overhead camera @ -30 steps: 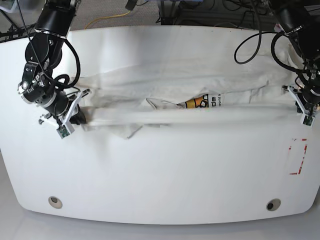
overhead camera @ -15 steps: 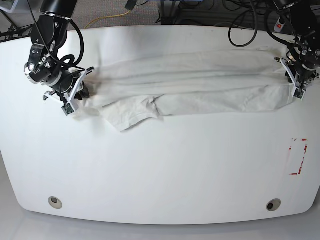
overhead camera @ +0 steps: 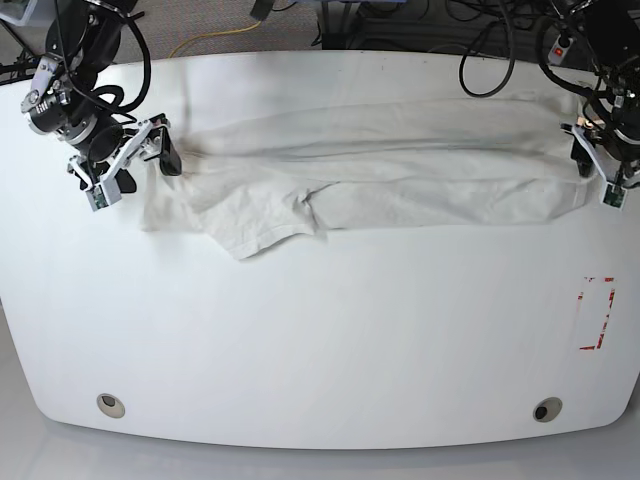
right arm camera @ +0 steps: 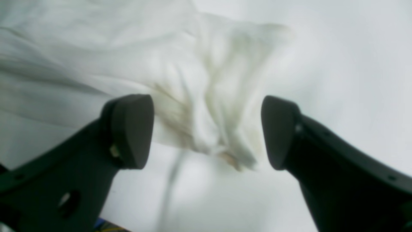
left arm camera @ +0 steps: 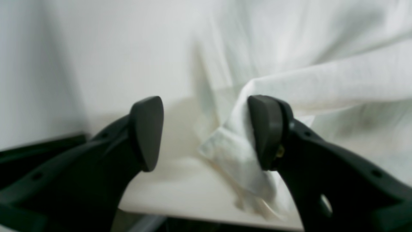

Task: Fold the T-shirt properly
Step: 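Lay the folded hem down and release it with both grippers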

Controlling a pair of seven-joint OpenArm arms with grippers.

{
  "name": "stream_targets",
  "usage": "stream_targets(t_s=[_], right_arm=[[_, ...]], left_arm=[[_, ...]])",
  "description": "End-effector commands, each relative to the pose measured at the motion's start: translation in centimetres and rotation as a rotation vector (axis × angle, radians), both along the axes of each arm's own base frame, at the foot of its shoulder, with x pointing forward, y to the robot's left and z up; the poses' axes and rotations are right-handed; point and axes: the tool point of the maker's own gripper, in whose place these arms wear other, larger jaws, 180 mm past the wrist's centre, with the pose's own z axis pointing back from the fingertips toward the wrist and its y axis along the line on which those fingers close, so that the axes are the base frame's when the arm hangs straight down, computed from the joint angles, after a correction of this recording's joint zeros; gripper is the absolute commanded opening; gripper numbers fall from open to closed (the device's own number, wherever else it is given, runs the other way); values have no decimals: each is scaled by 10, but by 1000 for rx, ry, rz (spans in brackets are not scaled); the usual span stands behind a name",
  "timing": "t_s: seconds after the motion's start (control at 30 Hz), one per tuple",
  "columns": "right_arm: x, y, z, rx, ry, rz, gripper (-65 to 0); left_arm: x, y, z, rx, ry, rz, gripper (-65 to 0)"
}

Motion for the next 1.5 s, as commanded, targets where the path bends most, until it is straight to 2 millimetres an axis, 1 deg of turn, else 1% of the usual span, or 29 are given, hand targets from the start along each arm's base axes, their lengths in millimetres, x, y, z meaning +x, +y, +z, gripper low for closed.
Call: stream_targets(t_s=[0.0, 0.03, 0.13, 0.23, 0.3, 0.37, 0.43, 0.5, 0.53, 0.6, 0.7, 0.73, 0.83, 0.93, 1.0, 1.07, 1.13, 1.23, 1.3, 1.4, 1.47], right_arm=[[14, 10, 21, 54, -84, 22, -181], [17, 15, 23, 69, -92, 33, -189], [31, 44, 25, 96, -113, 95, -241], [42, 60, 27, 89, -124, 127, -287], [48, 73, 21, 75, -111, 143, -322], [52, 83, 13, 50, -91, 158, -352], [57, 87, 5, 11, -70, 160, -384], [61, 89, -4, -28, -41, 157, -414], [61, 88, -7, -44, -32, 152, -423], [60, 81, -16, -94, -1, 135, -444], [57, 74, -27, -121, 31, 124, -445], [54, 65, -32, -136, 46, 115, -445], [42, 43, -47, -150, 85, 92, -445], [30, 25, -59, -176, 118, 90, -445], [25, 15, -62, -191, 125, 89, -445], [19, 7, -67, -198, 133, 88, -447], [15, 2, -70, -203, 141, 88, -447], [12, 1, -72, -205, 146, 88, -447], [12, 3, -72, -201, 145, 88, -447], [12, 4, -72, -198, 145, 88, -447], [12, 4, -73, -198, 147, 88, -447]], left_arm=[[10, -8, 16, -49, -80, -31, -271], [11, -11, 17, -68, -91, -37, -271], [14, -16, 17, -95, -102, -50, -271], [12, -24, 9, -128, -96, -39, -271], [7, -26, 2, -144, -75, -17, -271], [6, -26, 0, -150, -70, -10, -271], [6, -28, -3, -157, -64, -9, -271], [4, -28, -13, -170, -37, -3, -271], [3, -29, -18, -172, -22, -5, -271], [-3, -27, -40, -176, 48, 8, -271], [-14, -19, -64, -192, 120, 41, -271], [-16, -18, -71, -202, 136, 46, -271], [-19, -11, -83, -228, 144, 52, -271], [-23, -5, -95, -250, 165, 57, -271], [-24, -2, -98, -244, 187, 45, -271], [-21, -2, -96, -227, 196, 20, -271], [-17, -3, -90, -218, 178, 10, -271], [-2, -10, -62, -245, 77, -12, -269], [4, -8, -39, -274, -1, -4, -267], [0, 3, -16, -316, -59, 46, -265], [-1, 8, -8, -355, -85, 72, -250]])
